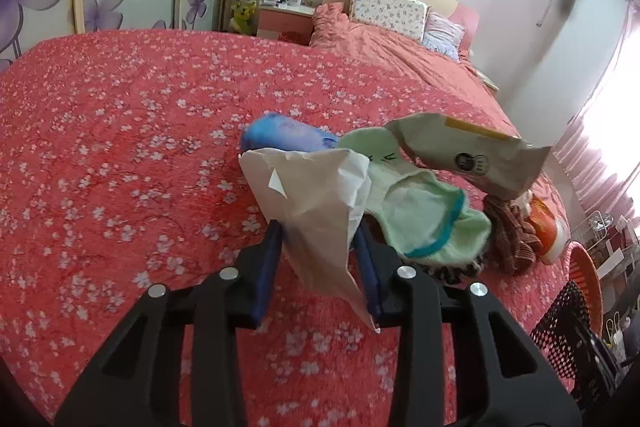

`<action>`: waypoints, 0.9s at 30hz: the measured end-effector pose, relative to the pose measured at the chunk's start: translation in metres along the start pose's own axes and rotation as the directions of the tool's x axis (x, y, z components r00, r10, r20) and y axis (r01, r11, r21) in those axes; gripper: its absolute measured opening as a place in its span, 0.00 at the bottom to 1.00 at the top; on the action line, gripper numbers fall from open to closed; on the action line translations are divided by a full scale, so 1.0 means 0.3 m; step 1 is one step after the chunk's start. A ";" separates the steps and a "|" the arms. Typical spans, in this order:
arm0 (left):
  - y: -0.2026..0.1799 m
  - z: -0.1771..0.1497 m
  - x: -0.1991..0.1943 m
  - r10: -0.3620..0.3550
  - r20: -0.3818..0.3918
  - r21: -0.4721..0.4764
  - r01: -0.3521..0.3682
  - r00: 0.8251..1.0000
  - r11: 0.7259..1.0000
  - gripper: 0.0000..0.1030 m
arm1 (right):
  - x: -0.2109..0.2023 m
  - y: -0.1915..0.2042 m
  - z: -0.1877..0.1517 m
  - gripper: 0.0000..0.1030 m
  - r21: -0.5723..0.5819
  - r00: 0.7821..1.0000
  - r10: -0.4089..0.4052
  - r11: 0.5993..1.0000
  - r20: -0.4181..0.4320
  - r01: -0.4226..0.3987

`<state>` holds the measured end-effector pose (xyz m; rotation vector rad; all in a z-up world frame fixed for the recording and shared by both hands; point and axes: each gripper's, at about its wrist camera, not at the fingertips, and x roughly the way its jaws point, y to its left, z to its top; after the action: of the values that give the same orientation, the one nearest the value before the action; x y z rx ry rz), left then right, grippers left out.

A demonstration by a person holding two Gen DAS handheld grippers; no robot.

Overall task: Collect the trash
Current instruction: 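Carry the white tissue and black mesh over the orange basket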

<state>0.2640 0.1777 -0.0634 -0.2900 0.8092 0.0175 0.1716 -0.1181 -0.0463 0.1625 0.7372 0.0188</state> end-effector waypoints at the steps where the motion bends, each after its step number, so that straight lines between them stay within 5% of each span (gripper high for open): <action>1: 0.000 -0.004 -0.021 -0.004 0.008 0.004 0.004 1.000 1.000 0.36 | -0.007 -0.004 0.000 0.09 0.001 1.000 0.001 1.000 0.005 -0.001; 15: -0.118 -0.063 -0.256 -0.114 0.072 0.089 0.107 0.991 0.990 0.36 | -0.181 -0.120 0.009 0.09 0.072 0.991 0.009 0.997 0.135 -0.019; 27: -0.402 -0.139 -0.378 -0.291 0.059 0.215 0.273 0.955 0.938 0.36 | -0.319 -0.250 0.001 0.09 0.156 0.963 -0.069 0.987 0.259 0.029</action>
<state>0.1711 0.0617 0.0205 -0.2060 0.6678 -0.3199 0.0980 -0.1994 0.0063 0.2855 0.4757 -0.1044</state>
